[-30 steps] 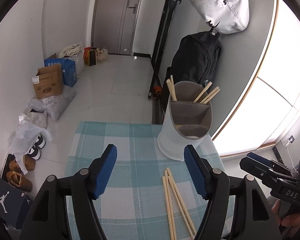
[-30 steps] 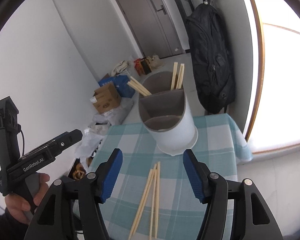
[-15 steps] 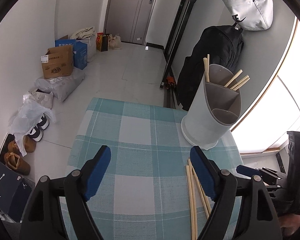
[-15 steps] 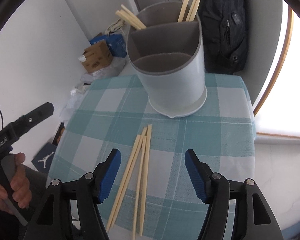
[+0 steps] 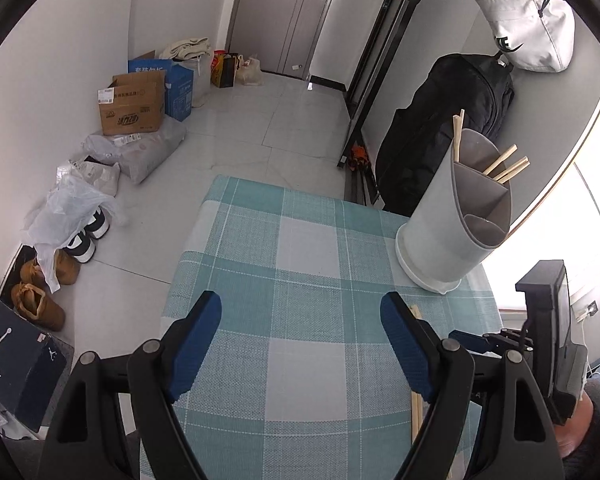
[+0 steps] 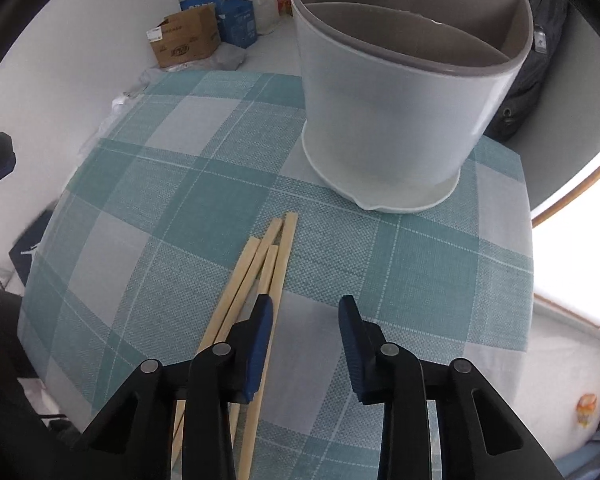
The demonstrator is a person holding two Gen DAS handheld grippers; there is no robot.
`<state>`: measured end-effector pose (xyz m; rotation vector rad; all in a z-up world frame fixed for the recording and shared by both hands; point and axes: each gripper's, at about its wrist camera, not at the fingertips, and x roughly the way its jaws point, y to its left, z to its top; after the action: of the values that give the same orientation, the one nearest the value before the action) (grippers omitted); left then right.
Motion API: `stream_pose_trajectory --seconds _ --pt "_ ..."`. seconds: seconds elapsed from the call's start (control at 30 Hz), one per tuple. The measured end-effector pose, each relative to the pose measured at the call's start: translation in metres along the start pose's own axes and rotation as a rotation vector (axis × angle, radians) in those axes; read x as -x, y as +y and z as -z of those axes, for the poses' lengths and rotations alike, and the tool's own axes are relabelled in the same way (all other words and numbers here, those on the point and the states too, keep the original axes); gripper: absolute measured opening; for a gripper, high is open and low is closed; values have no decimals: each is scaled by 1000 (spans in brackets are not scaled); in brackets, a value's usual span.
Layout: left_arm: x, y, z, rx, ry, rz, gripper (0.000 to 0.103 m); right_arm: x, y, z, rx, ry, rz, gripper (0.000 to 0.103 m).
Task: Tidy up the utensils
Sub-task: 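Move the right gripper back down to the remaining chopsticks, then close the right gripper on a chopstick from the pile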
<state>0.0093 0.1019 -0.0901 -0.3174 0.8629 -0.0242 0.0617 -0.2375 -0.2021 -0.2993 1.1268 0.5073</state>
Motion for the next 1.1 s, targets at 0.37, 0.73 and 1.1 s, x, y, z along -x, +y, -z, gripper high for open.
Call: stream_pose_trajectory --seconds 0.37,0.73,1.1 --pt "1 10 -3 31 25 17 78 -11 7 -24 17 34 57 29" --pt "-3 17 -5 70 61 31 78 -18 11 -40 -16 32 34 26" --pt "-9 17 -3 68 83 36 78 -26 17 -49 -99 -14 16 6"
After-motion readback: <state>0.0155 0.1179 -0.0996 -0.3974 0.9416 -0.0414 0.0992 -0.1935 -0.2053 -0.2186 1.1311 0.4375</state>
